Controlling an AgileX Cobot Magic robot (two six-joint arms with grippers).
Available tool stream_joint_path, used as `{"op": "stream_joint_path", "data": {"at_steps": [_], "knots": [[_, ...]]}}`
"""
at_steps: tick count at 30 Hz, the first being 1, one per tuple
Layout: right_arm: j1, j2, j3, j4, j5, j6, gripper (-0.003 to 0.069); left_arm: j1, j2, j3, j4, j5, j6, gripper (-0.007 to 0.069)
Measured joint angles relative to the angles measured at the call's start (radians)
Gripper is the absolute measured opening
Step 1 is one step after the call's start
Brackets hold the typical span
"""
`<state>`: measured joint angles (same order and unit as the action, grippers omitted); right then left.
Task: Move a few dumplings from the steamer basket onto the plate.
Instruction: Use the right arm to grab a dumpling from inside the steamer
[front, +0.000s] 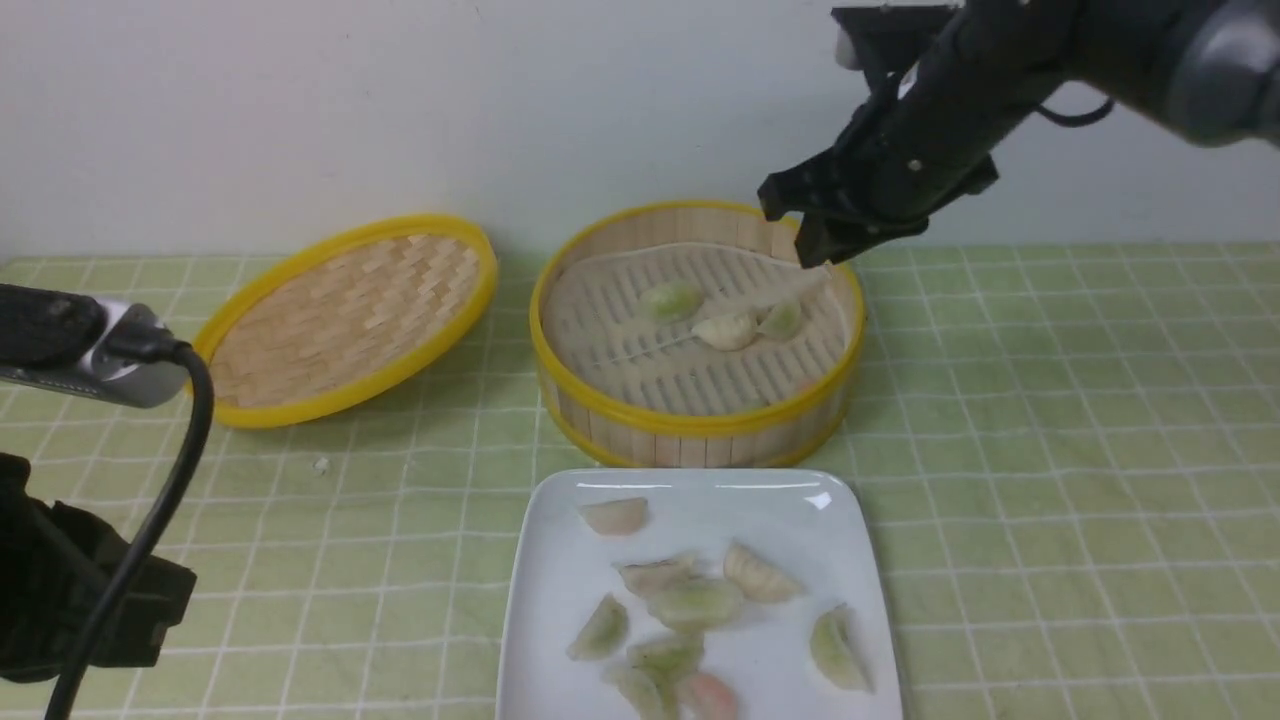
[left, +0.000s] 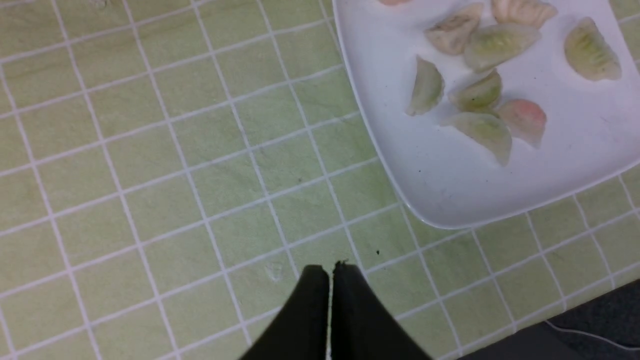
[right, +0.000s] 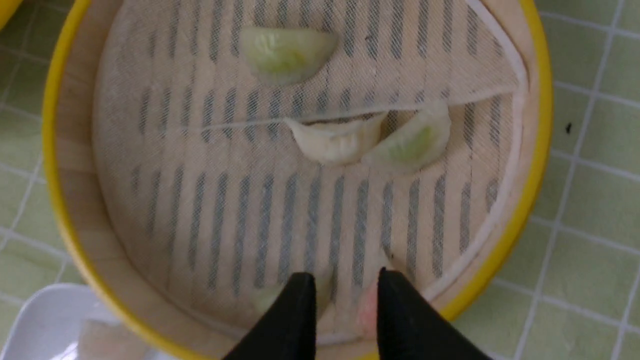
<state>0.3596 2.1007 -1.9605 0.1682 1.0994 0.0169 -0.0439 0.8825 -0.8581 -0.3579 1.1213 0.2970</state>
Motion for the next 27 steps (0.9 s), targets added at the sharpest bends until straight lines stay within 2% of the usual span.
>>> {"op": "stream_joint_path", "data": {"at_steps": [4, 8, 17, 19, 21, 24, 26, 27], "knots": [[0.001, 0.16, -0.139, -0.053, -0.004, 0.012, 0.0313, 0.0, 0.0, 0.0, 0.0, 0.02, -0.006, -0.0006], [0.001, 0.274, -0.245, -0.108, -0.009, 0.073, 0.0382, 0.0, 0.0, 0.0, -0.001, 0.049, -0.01, -0.0006], [0.001, 0.401, -0.35, -0.118, -0.03, 0.095, 0.0399, 0.0, 0.0, 0.0, -0.001, 0.081, -0.018, -0.0006], [0.001, 0.407, -0.353, -0.117, -0.032, 0.095, 0.0392, 0.0, 0.0, 0.0, -0.001, 0.081, -0.018, -0.0006], [0.001, 0.413, -0.353, -0.114, -0.032, 0.09, 0.0349, 0.0, 0.0, 0.0, -0.001, 0.081, -0.018, -0.0006], [0.001, 0.414, -0.359, -0.091, -0.031, 0.071, 0.022, 0.0, 0.0, 0.0, -0.001, 0.081, -0.019, -0.0006], [0.001, 0.414, -0.369, -0.077, -0.026, 0.055, 0.0182, 0.0, 0.0, 0.0, -0.001, 0.081, -0.019, -0.0006], [0.001, 0.414, -0.378, -0.073, -0.015, 0.046, 0.0126, 0.0, 0.0, 0.0, -0.001, 0.081, -0.019, -0.0006]]}}
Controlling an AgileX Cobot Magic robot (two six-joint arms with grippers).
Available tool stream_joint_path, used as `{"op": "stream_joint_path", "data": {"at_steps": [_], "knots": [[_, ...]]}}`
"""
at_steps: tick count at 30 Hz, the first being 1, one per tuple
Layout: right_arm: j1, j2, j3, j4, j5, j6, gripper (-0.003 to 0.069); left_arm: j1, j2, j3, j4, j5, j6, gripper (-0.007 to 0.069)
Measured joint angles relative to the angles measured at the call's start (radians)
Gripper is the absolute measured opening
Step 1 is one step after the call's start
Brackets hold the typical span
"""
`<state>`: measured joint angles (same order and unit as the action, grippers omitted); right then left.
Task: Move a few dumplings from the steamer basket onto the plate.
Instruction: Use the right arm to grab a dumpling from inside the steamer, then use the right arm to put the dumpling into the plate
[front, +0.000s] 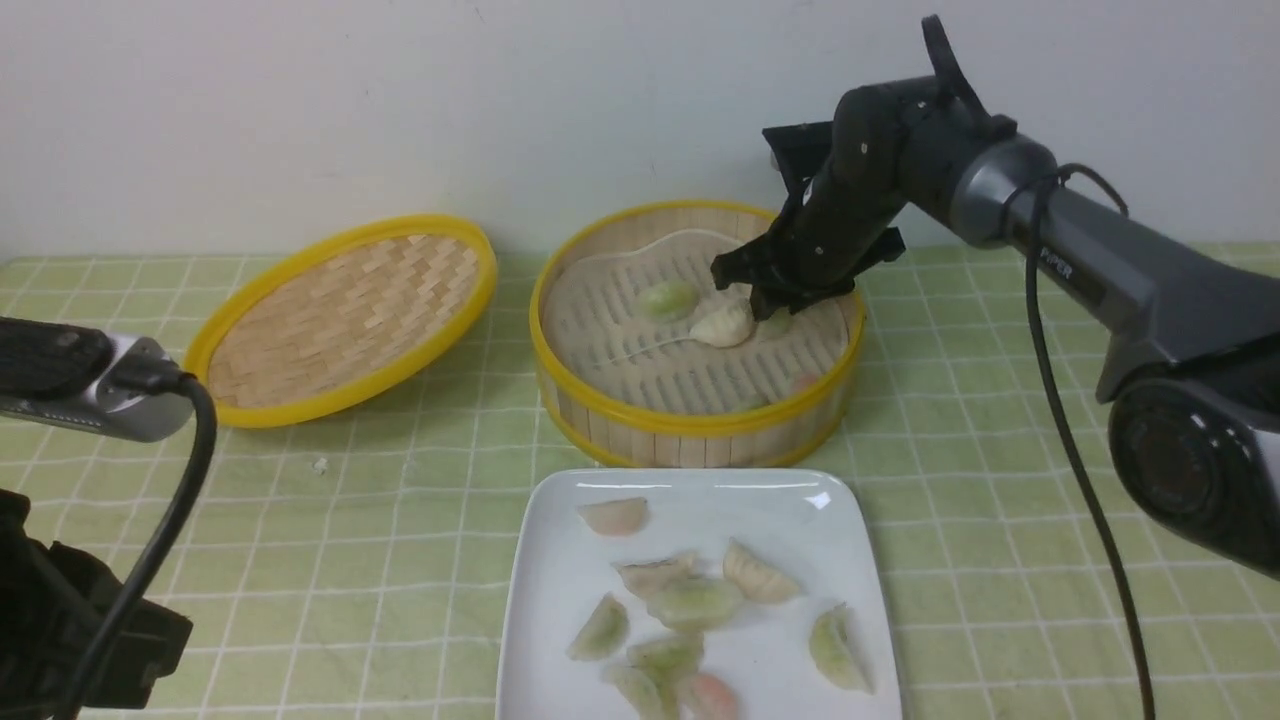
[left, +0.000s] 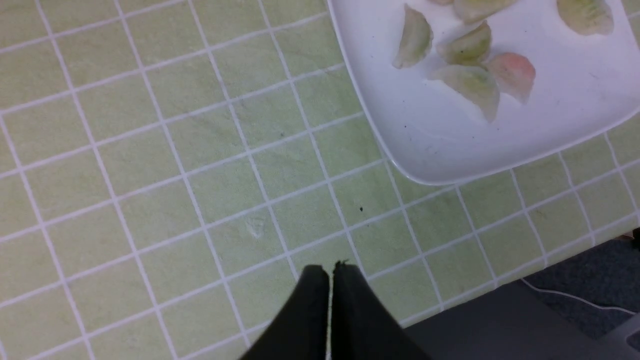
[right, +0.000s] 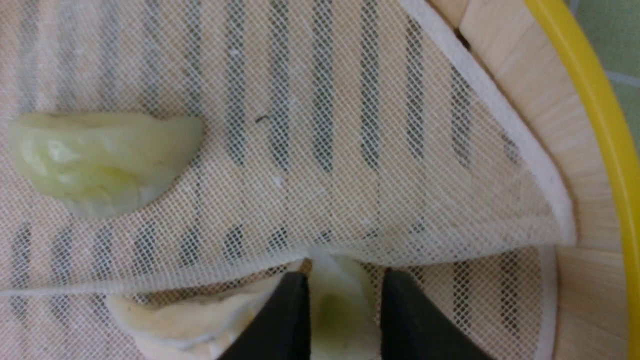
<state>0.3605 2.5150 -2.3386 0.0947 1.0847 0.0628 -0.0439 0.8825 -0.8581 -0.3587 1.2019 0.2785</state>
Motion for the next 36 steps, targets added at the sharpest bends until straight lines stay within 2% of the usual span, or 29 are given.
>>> {"op": "stream_joint_path", "data": {"at_steps": [3, 4, 7, 12, 16, 21, 22, 27, 31, 36], "knots": [[0.0, -0.003, -0.04, 0.01, 0.061, -0.02, 0.0022, 0.0, 0.0, 0.0, 0.0, 0.0, 0.0, -0.0006], [0.0, -0.006, -0.06, 0.012, 0.098, -0.021, 0.001, 0.0, 0.0, 0.0, 0.0, 0.0, 0.0, -0.0006], [0.0, -0.023, -0.101, 0.019, 0.149, -0.028, 0.0004, 0.0, 0.0, 0.0, 0.0, 0.0, 0.0, -0.0006], [0.0, -0.194, -0.097, 0.105, 0.164, -0.071, 0.0003, 0.0, 0.0, 0.0, -0.001, 0.0, -0.001, -0.0006], [0.014, -0.398, 0.097, 0.165, 0.164, -0.121, 0.0003, 0.0, 0.0, 0.0, -0.001, 0.0, -0.003, -0.0006], [0.05, -0.575, 0.354, 0.173, 0.165, -0.165, 0.0002, 0.0, 0.0, 0.0, -0.001, -0.002, -0.005, -0.0006], [0.068, -0.644, 0.485, 0.174, 0.165, -0.176, 0.0001, 0.0, 0.0, 0.0, -0.001, -0.004, -0.005, -0.0006], [0.134, -0.814, 0.811, 0.194, 0.146, -0.19, 0.0001, 0.0, 0.0, 0.0, -0.001, -0.005, -0.006, -0.0006], [0.201, -0.892, 1.09, 0.229, 0.004, -0.192, 0.0001, 0.0, 0.0, 0.0, -0.009, -0.006, -0.006, -0.0006], [0.232, -0.865, 1.223, 0.254, -0.139, -0.193, 0.0003, 0.0, 0.0, 0.0, -0.034, -0.014, -0.005, -0.0006]]}}
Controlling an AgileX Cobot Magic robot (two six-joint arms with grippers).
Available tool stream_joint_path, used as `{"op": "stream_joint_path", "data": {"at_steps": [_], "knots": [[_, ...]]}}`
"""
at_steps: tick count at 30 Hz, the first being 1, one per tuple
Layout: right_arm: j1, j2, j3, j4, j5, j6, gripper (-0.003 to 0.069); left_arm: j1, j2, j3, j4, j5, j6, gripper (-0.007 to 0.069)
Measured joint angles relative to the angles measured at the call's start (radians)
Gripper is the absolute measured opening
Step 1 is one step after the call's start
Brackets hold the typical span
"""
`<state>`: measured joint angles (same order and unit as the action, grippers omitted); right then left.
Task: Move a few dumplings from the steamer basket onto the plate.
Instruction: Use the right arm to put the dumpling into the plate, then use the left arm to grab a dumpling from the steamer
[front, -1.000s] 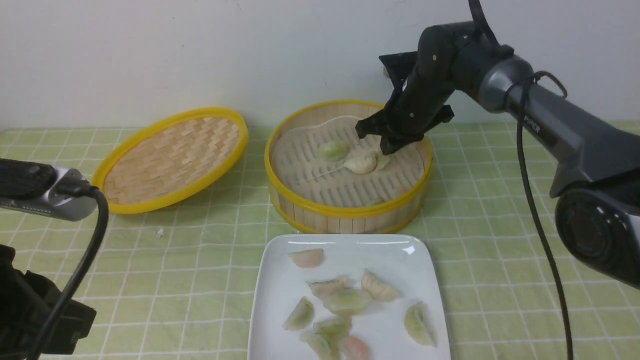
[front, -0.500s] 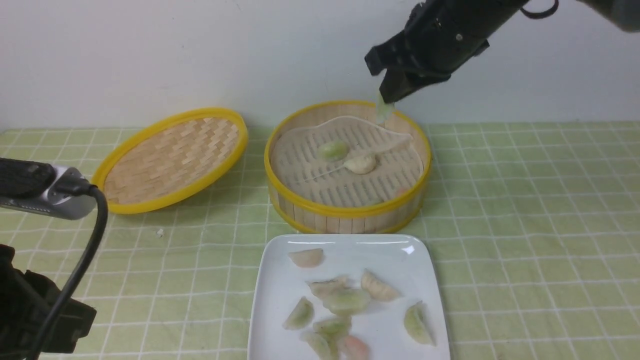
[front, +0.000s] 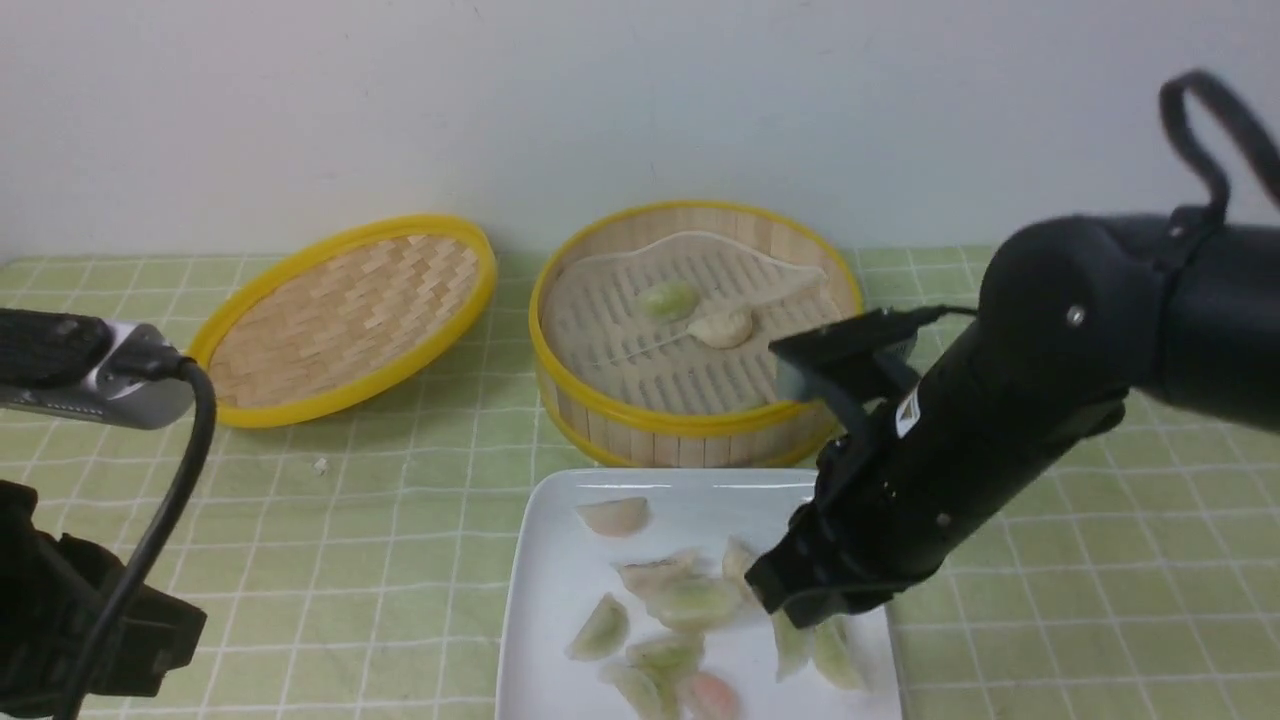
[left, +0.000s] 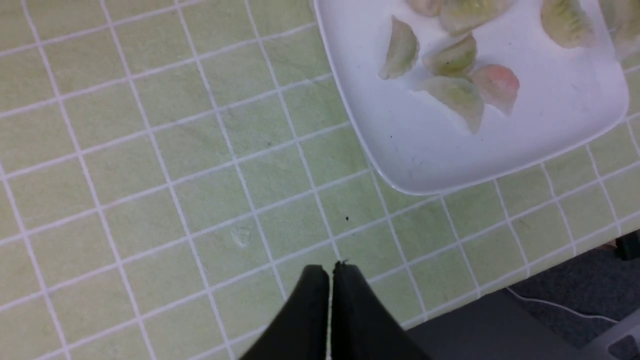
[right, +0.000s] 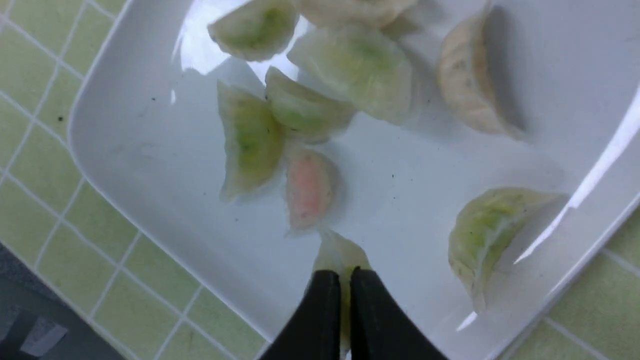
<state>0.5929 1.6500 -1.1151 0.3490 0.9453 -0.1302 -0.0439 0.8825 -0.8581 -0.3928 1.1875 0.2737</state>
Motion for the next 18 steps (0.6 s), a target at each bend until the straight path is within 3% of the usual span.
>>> {"op": "stream_joint_path", "data": {"at_steps": [6, 10, 14, 17, 18], "knots": [[0.0, 0.046, 0.014, 0.002, -0.051, 0.002, 0.0076, -0.003, 0.049, -0.032, -0.024, -0.026, -0.003, -0.0006], [0.0, 0.045, -0.008, 0.009, -0.042, 0.003, 0.0204, -0.047, 0.159, -0.109, -0.027, -0.042, -0.011, -0.0006], [0.0, 0.026, -0.084, -0.027, 0.049, 0.003, 0.0313, -0.158, 0.334, -0.275, -0.001, -0.051, -0.021, -0.0006], [0.0, -0.018, -0.132, -0.083, 0.093, 0.015, 0.0302, -0.218, 0.434, -0.375, 0.032, -0.053, -0.036, -0.0006], [0.0, -0.066, -0.166, -0.142, 0.115, 0.036, 0.0265, -0.268, 0.534, -0.462, 0.06, -0.053, -0.048, -0.0006]]}}
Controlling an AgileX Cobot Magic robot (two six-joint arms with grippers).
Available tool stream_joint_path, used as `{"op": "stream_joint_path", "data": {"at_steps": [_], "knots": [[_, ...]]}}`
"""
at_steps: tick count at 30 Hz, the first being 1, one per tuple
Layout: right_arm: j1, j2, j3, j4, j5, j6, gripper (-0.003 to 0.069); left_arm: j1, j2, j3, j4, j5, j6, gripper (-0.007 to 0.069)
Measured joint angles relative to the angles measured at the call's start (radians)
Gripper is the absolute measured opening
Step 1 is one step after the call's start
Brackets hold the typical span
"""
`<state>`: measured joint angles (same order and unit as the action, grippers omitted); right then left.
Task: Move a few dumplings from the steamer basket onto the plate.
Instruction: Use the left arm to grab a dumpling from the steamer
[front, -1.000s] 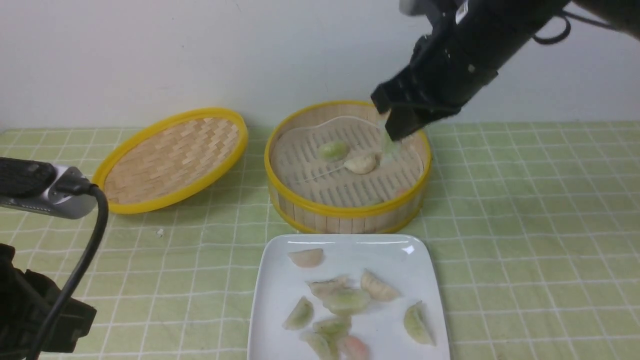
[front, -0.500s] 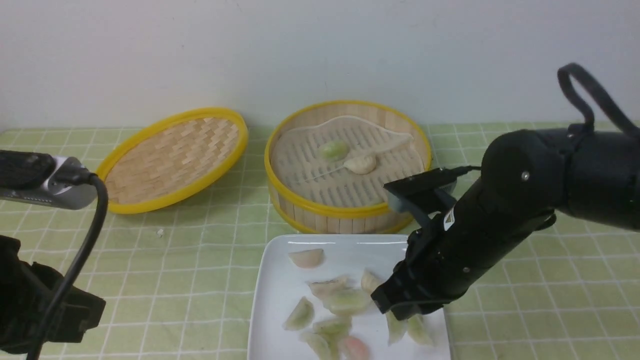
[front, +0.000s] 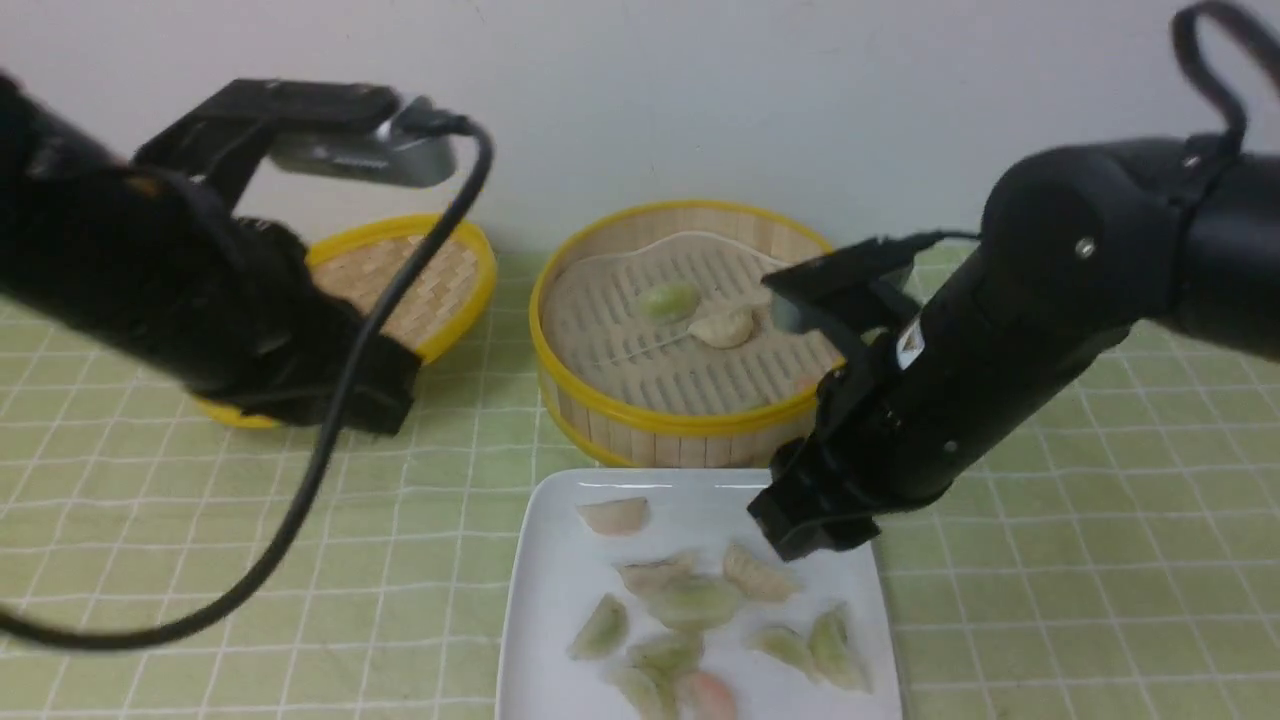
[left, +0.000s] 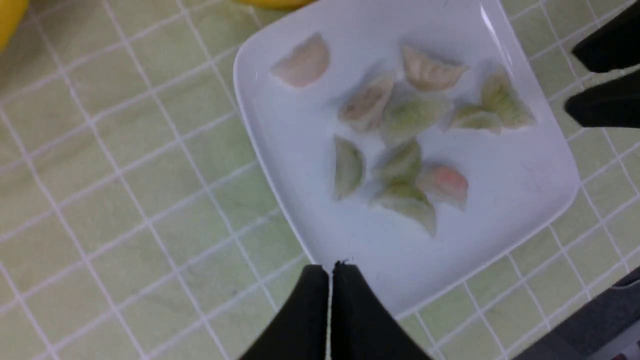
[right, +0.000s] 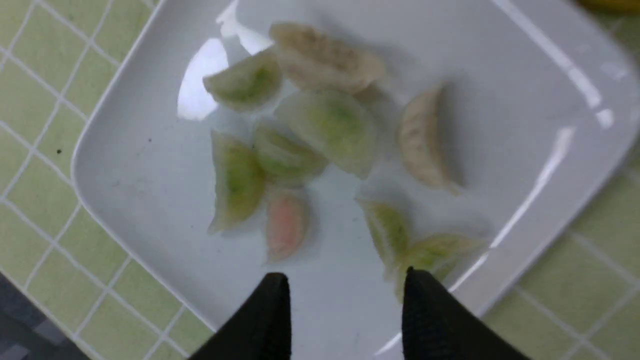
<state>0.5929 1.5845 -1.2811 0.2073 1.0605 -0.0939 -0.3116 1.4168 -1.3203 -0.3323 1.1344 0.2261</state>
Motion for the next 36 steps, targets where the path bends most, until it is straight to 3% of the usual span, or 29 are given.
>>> {"op": "stream_joint_path", "data": {"at_steps": [6, 9, 16, 21, 22, 30, 36], "knots": [[-0.077, -0.236, -0.028, -0.098, 0.094, 0.063, 0.0036, -0.101, 0.332, -0.334, 0.076, 0.004, -0.01, -0.0006], [-0.138, -0.328, -0.028, -0.104, 0.151, 0.07, -0.0003, -0.123, 0.495, -0.509, 0.084, 0.004, -0.01, -0.0006], [-0.222, -0.454, -0.028, -0.096, 0.198, 0.071, -0.0015, -0.133, 0.842, -0.92, 0.153, 0.019, 0.0, 0.0016], [-0.225, -0.499, -0.028, -0.091, 0.203, 0.066, -0.0015, -0.133, 1.005, -1.121, 0.22, 0.037, 0.062, 0.0128], [-0.225, -0.511, -0.028, -0.088, 0.203, 0.066, -0.0015, -0.133, 1.032, -1.147, 0.228, 0.036, 0.074, 0.0179], [-0.225, -0.559, -0.028, -0.087, 0.21, 0.08, -0.0015, -0.133, 1.098, -1.168, 0.235, -0.088, 0.165, 0.0429], [-0.225, -0.56, -0.028, -0.087, 0.21, 0.094, -0.0015, -0.133, 1.13, -1.169, 0.29, -0.126, 0.174, 0.0457]]}}
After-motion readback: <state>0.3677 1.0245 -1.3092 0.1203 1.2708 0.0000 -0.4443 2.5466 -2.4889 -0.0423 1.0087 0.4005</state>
